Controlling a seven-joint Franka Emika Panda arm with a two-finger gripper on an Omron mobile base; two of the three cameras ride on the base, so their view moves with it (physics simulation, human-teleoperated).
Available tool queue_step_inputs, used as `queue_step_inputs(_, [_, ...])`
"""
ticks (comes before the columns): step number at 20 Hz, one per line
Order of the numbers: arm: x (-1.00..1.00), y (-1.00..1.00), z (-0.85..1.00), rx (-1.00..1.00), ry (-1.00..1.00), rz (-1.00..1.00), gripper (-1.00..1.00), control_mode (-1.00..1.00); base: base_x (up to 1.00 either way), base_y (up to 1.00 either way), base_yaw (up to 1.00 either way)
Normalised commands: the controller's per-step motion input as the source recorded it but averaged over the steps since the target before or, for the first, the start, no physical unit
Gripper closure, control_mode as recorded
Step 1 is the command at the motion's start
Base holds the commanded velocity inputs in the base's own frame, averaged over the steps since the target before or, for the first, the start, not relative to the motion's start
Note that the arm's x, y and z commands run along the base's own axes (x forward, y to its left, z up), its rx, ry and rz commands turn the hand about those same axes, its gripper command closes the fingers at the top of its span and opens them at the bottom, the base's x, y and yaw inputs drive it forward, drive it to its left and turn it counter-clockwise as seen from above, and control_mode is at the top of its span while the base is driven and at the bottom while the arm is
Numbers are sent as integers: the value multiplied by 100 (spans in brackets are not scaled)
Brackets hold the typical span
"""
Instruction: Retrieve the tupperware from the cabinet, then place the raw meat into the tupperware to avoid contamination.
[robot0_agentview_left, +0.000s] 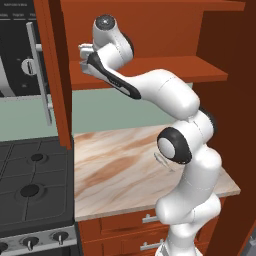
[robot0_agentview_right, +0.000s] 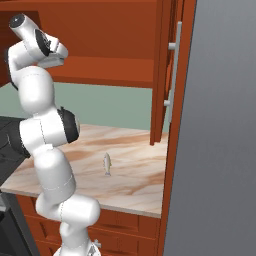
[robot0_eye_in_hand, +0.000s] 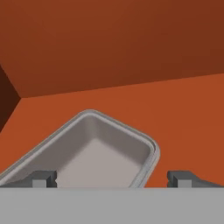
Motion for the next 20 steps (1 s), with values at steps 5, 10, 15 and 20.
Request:
queue_step_inputs(5, [7, 0, -14, 0, 2, -5, -100, -100, 0, 0, 0])
queue_step_inputs(10, [10, 0, -9, 0, 0, -5, -100, -100, 0, 0, 0])
queue_step_inputs(15, [14, 0, -6, 0, 0, -4, -100, -100, 0, 0, 0])
queue_step_inputs(20, [6, 0, -2, 0, 0, -5, 100, -100, 0, 0, 0])
